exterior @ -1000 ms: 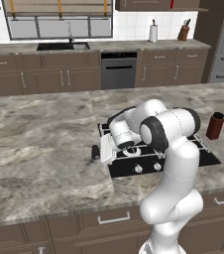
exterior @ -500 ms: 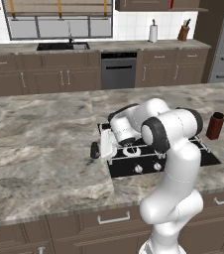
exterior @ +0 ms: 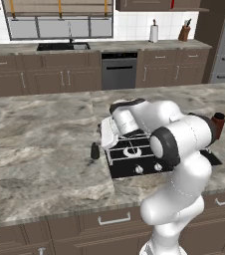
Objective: Collect the paprika, ketchup, and shaker from the cabinet and place them next to the stove.
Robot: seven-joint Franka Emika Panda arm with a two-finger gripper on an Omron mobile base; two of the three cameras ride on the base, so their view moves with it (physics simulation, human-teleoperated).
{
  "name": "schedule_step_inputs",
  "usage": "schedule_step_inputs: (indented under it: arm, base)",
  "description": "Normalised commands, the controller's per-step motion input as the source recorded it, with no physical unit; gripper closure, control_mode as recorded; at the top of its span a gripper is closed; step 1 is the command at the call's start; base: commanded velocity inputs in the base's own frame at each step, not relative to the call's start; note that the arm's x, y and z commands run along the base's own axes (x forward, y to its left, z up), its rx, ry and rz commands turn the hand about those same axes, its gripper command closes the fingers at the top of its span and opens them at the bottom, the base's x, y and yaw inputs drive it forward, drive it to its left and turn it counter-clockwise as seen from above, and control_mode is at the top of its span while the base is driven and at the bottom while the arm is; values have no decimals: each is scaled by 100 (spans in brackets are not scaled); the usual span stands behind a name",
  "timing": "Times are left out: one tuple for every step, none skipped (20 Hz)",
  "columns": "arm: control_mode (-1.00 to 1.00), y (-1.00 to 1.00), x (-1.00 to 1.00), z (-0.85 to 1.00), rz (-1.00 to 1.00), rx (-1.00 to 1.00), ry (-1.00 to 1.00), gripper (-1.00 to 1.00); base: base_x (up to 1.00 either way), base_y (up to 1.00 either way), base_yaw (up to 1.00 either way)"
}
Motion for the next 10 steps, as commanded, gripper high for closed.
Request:
schedule_step_inputs:
  arm:
    - [-100, 0, -10, 94, -5, 0, 0, -100]
    - [-100, 0, -14, 95, -6, 0, 0, -100]
    - [-100, 0, -11, 94, -10, 0, 0, -100]
    - [-100, 12, -6, 86, -18, 0, 1, -100]
    - [-100, 15, -11, 83, -22, 0, 4, -100]
    - [-100, 1, -25, 80, -23, 0, 4, -100]
    - [-100, 8, -16, 71, -27, 0, 7, -100]
    - [-100, 3, -22, 70, -28, 0, 9, -100]
    - [-100, 2, -27, 67, -29, 0, 9, -100]
    - [-100, 2, -33, 66, -30, 0, 10, -100]
  base:
    - [0, 0, 0]
    - [0, 0, 0]
    - [0, 0, 0]
    - [0, 0, 0]
    - [0, 0, 0]
    - [0, 0, 0]
    - [0, 0, 0]
    - [0, 0, 0]
    - [0, 0, 0]
    - [0, 0, 0]
